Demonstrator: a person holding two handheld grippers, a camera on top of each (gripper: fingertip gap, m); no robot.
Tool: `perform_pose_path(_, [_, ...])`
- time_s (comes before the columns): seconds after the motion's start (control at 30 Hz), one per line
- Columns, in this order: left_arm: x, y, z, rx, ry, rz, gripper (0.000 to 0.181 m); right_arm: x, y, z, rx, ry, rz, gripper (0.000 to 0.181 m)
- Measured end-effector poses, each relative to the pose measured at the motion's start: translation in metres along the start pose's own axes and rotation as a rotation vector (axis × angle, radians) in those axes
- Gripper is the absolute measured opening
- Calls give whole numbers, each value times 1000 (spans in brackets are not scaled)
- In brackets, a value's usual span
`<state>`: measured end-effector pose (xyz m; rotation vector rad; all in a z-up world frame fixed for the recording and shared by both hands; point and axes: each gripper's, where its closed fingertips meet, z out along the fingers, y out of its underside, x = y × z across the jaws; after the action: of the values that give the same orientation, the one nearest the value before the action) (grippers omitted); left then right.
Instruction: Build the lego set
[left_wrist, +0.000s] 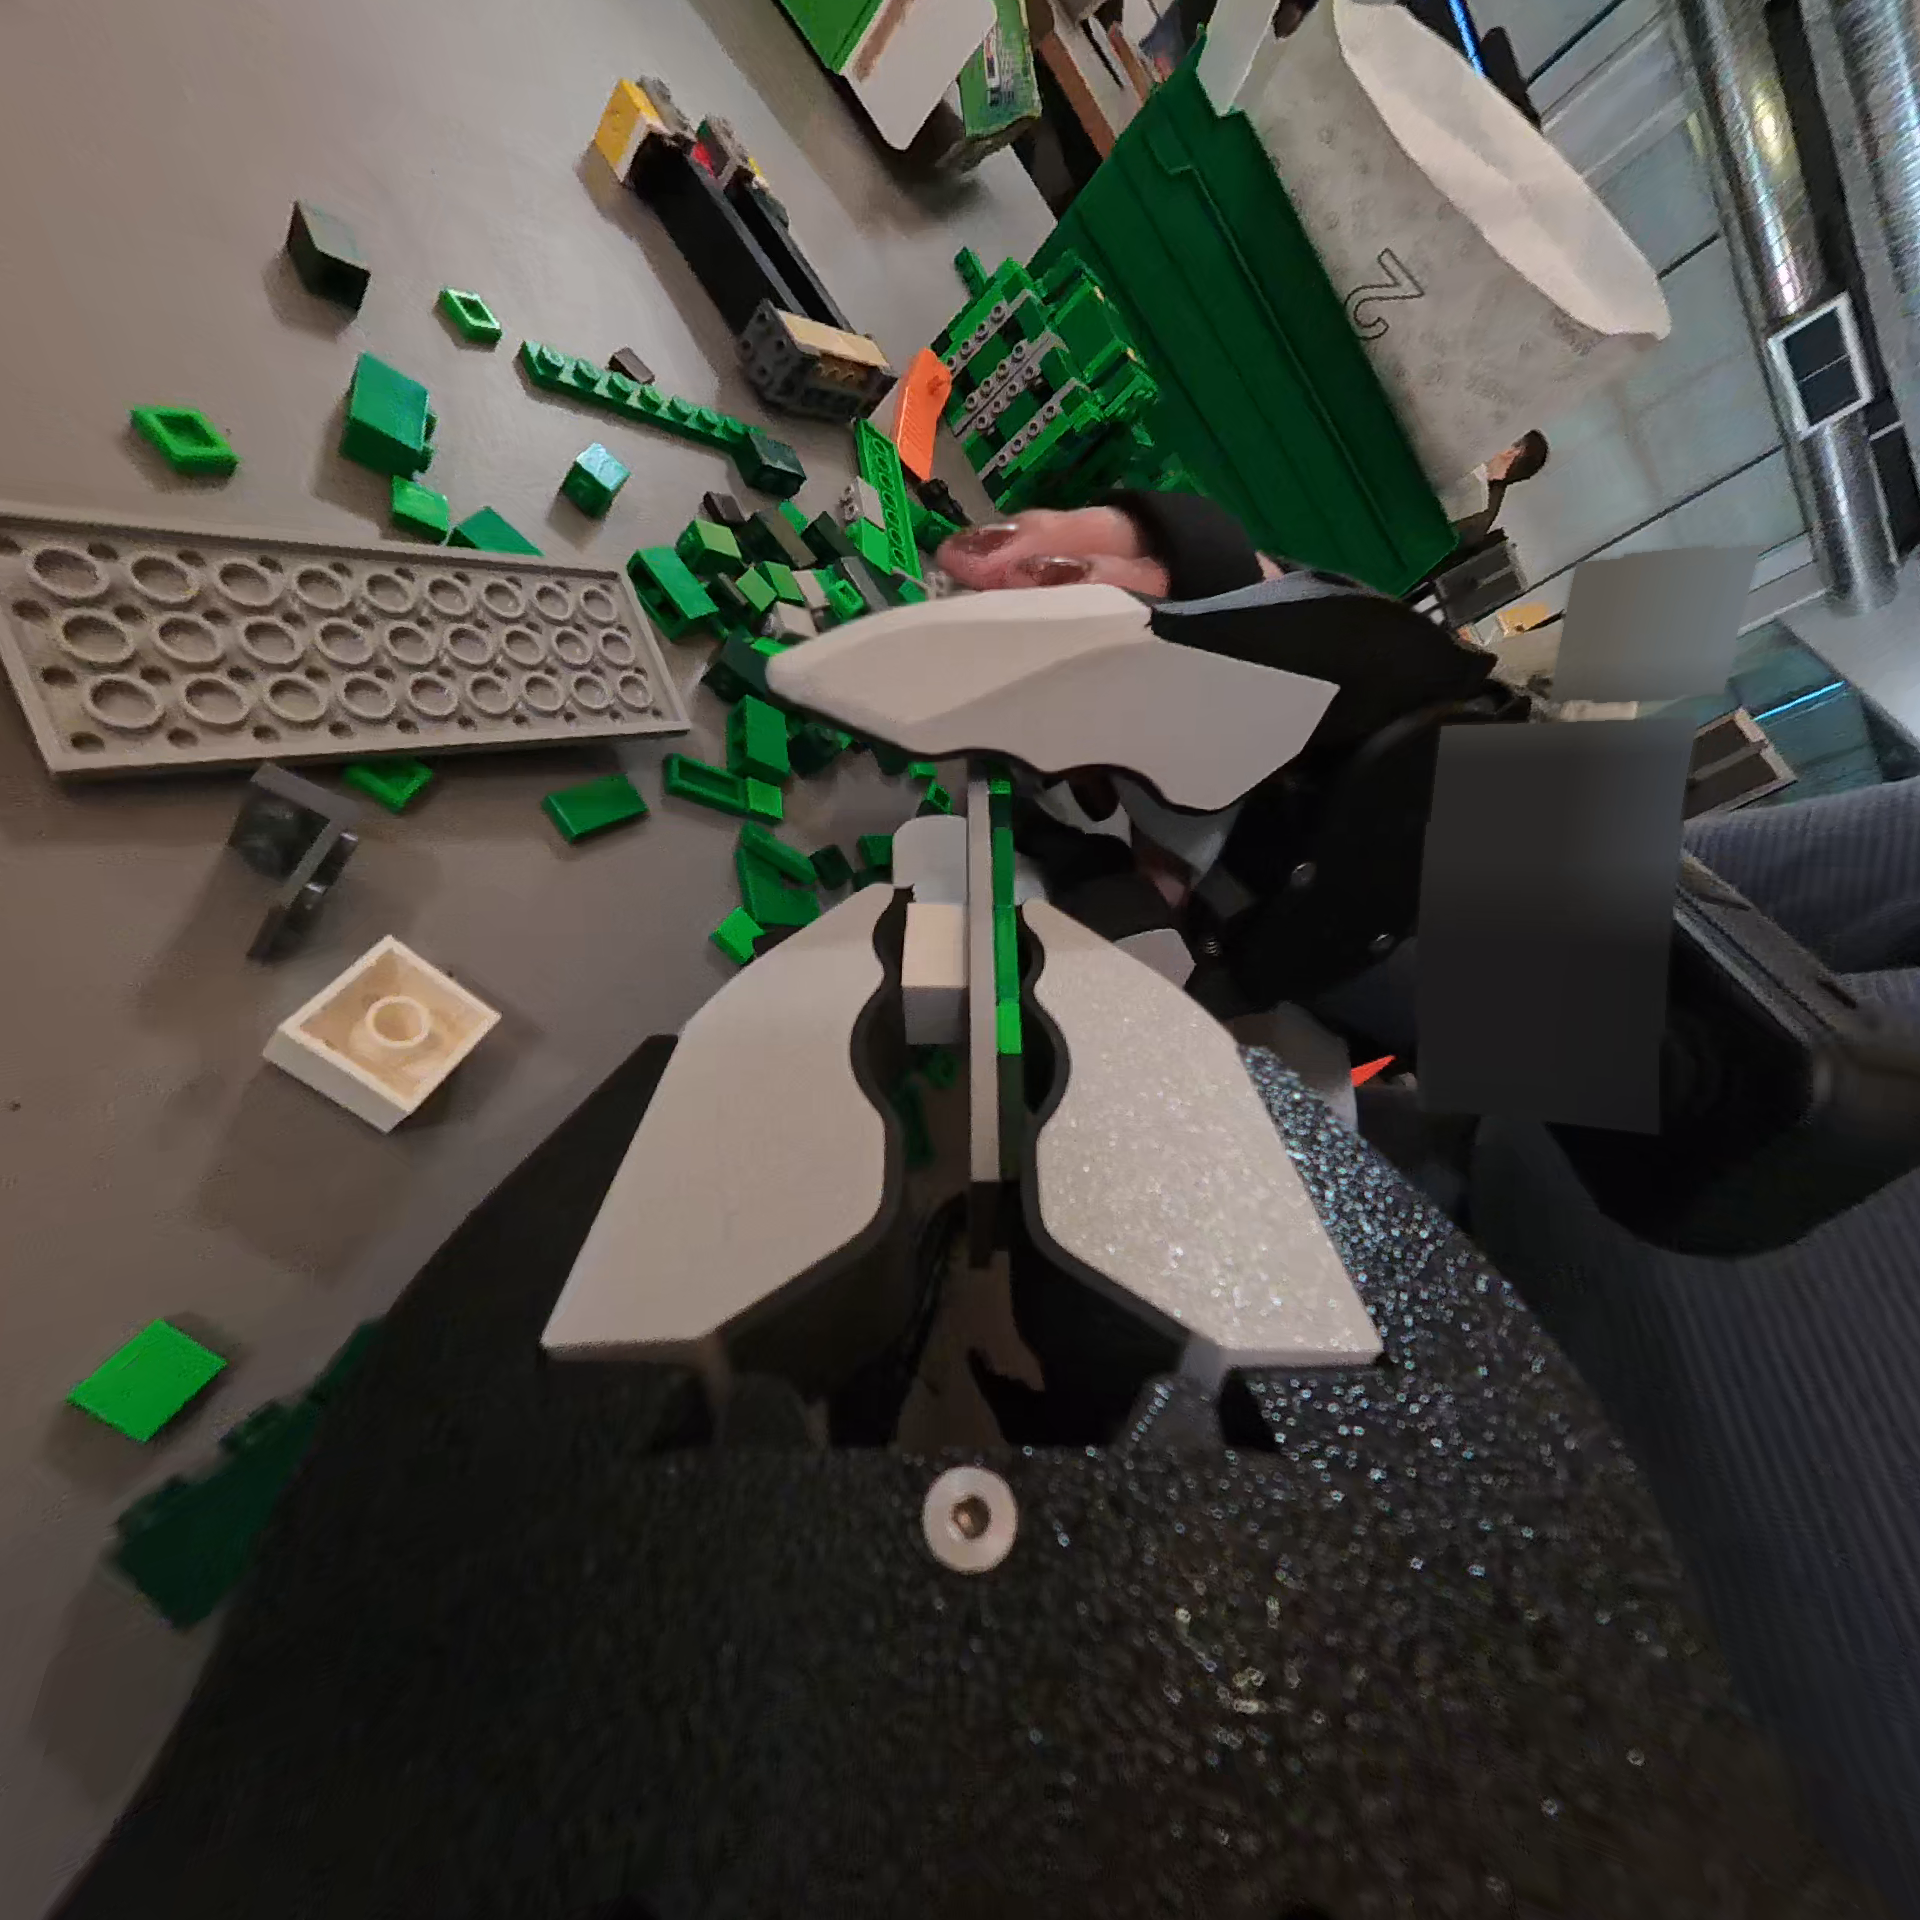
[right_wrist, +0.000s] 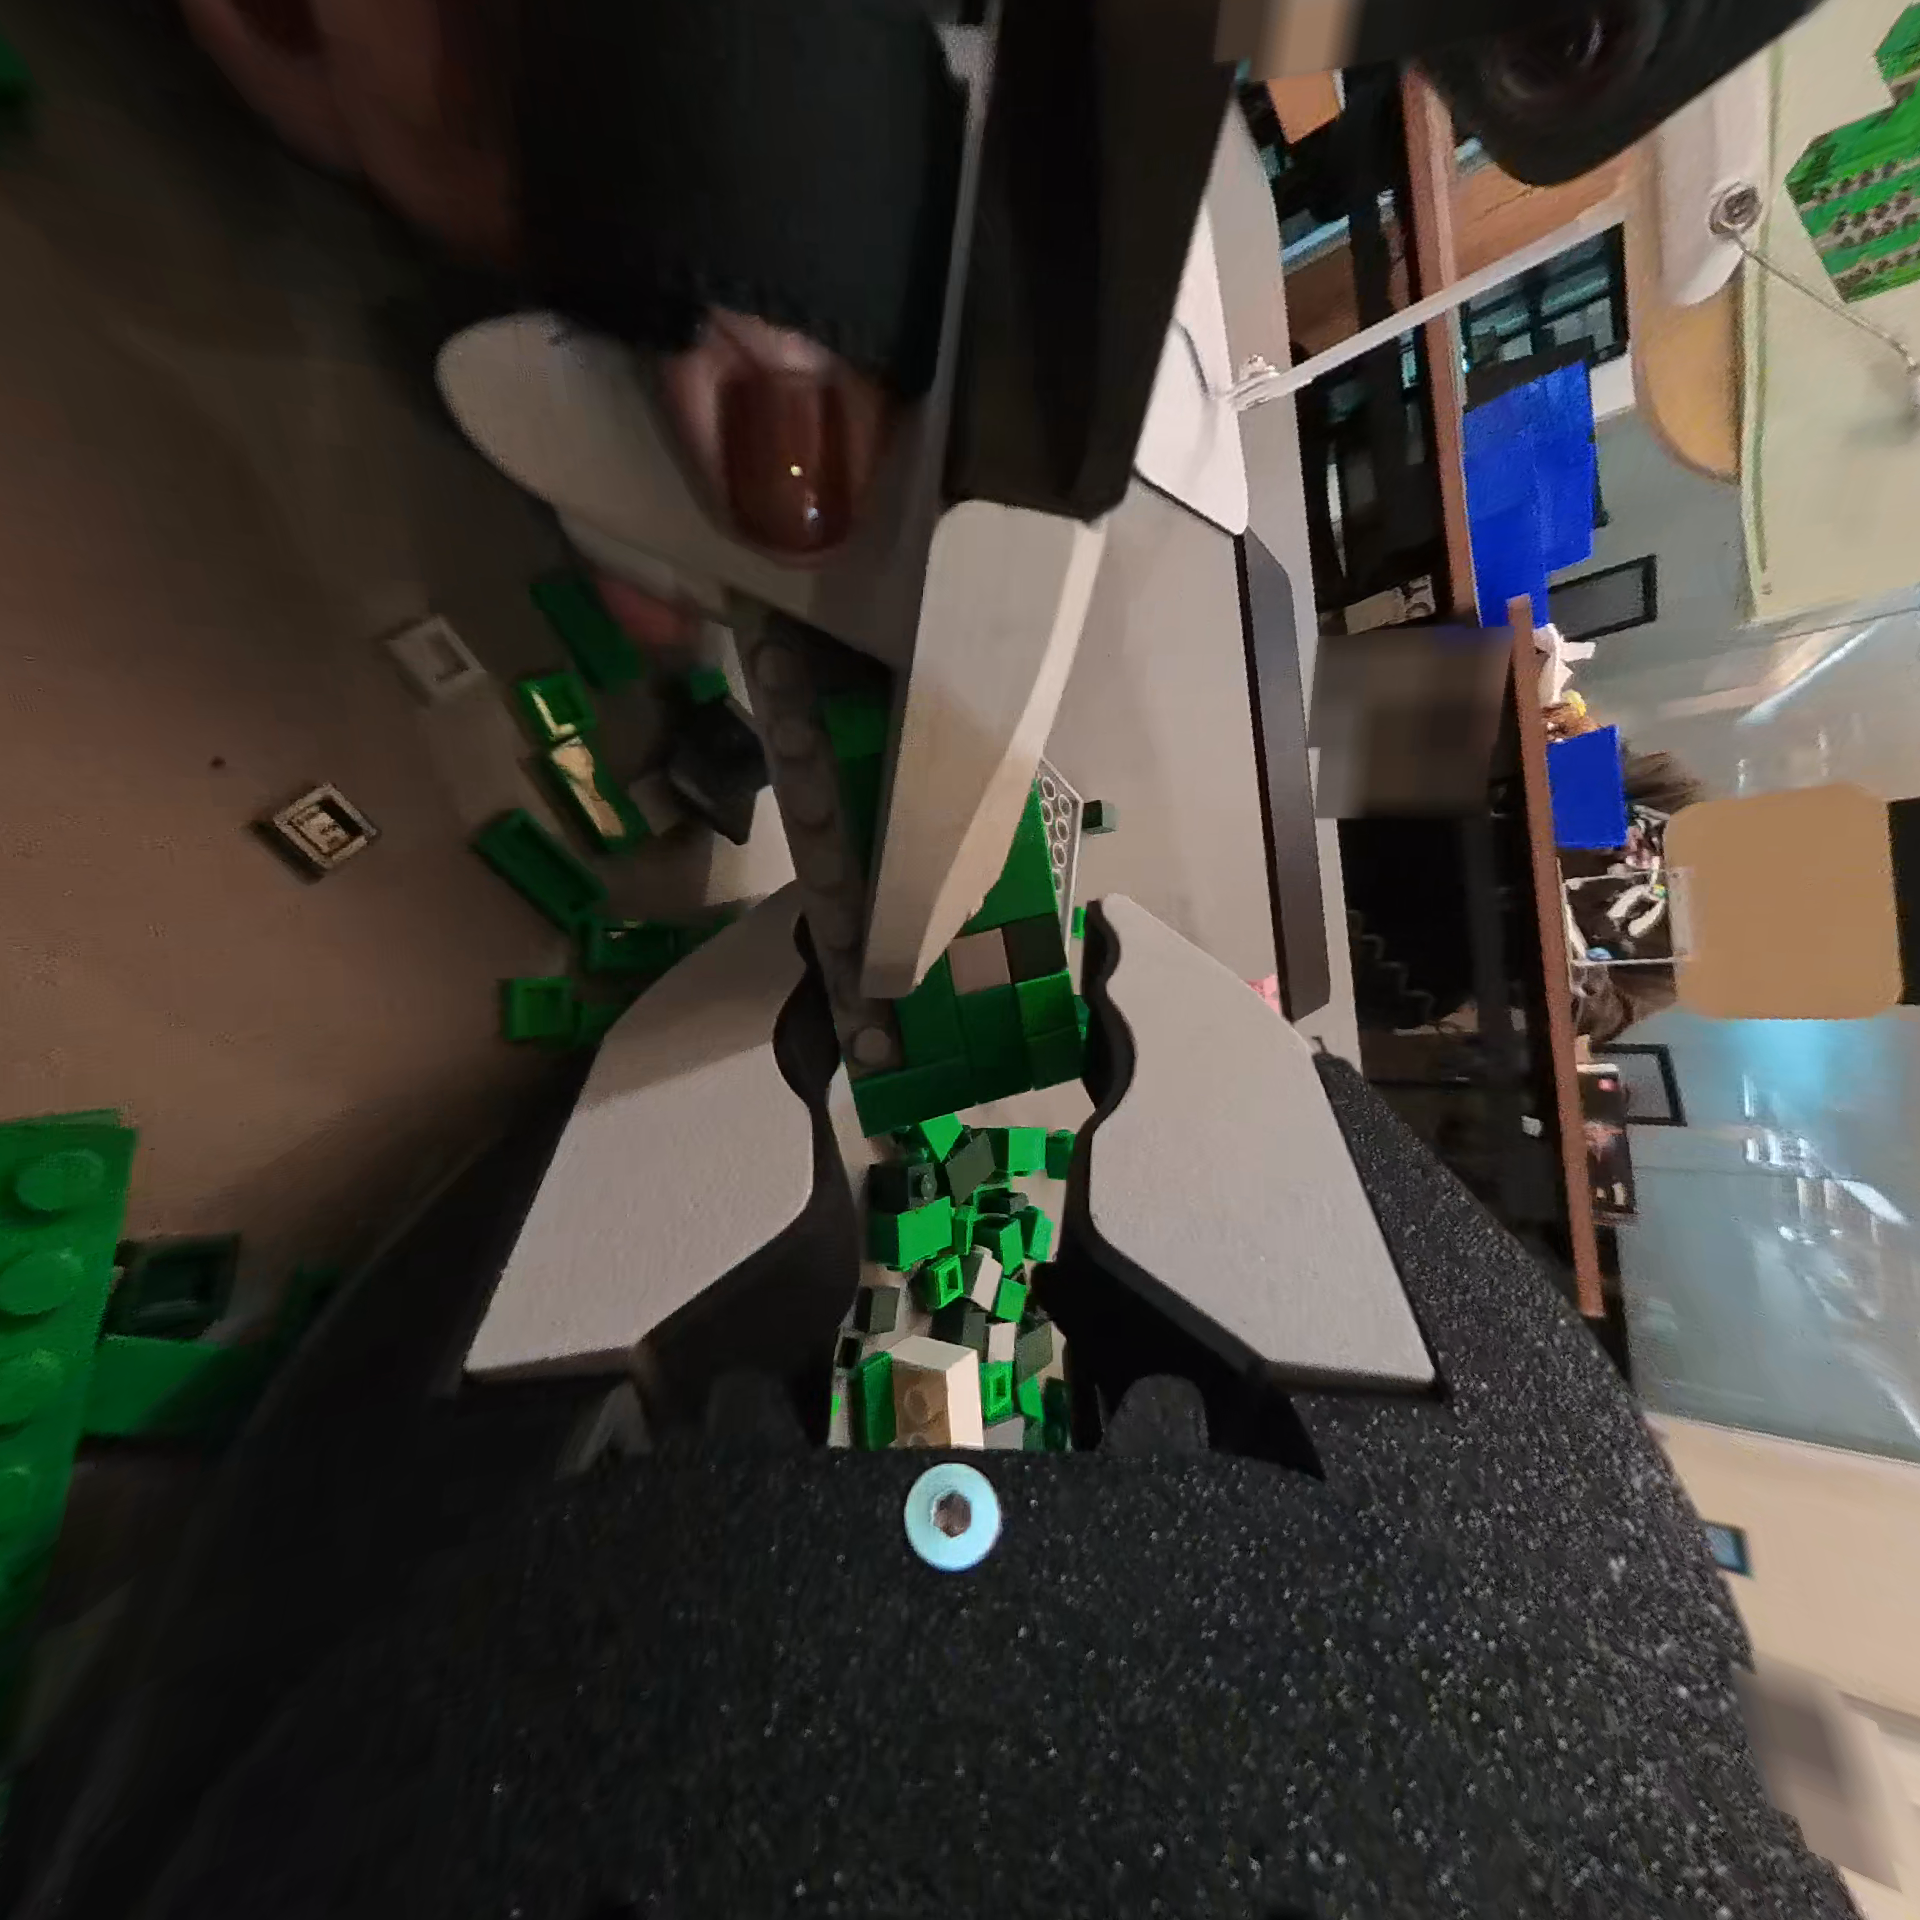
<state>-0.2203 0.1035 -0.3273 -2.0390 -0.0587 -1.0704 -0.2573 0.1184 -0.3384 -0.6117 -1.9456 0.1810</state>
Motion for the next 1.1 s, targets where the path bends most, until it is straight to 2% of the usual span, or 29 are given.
perform_pose_path(0.27, [-1,-5,-2,30,31,-60,16,12,-2,0,-49,192,-279,36])
perform_pose_path(0.5, [-3,-5,-1,29,34,-89,16,10,-2,1,-24,180,-239,36])
perform_pose_path(0.63, [3,-4,-2,30,51,-37,17,6,-6,-3,57,47,19,42])
perform_pose_path(0.77, [8,0,-1,-9,34,123,17,-3,-4,-4,25,-81,108,49])
perform_pose_path(0.9, [7,2,2,-28,12,136,17,-4,-2,-4,22,-52,3,43])
perform_pose_path(1.1, [6,-5,-3,17,61,33,17,10,-5,-1,14,128,-158,43])
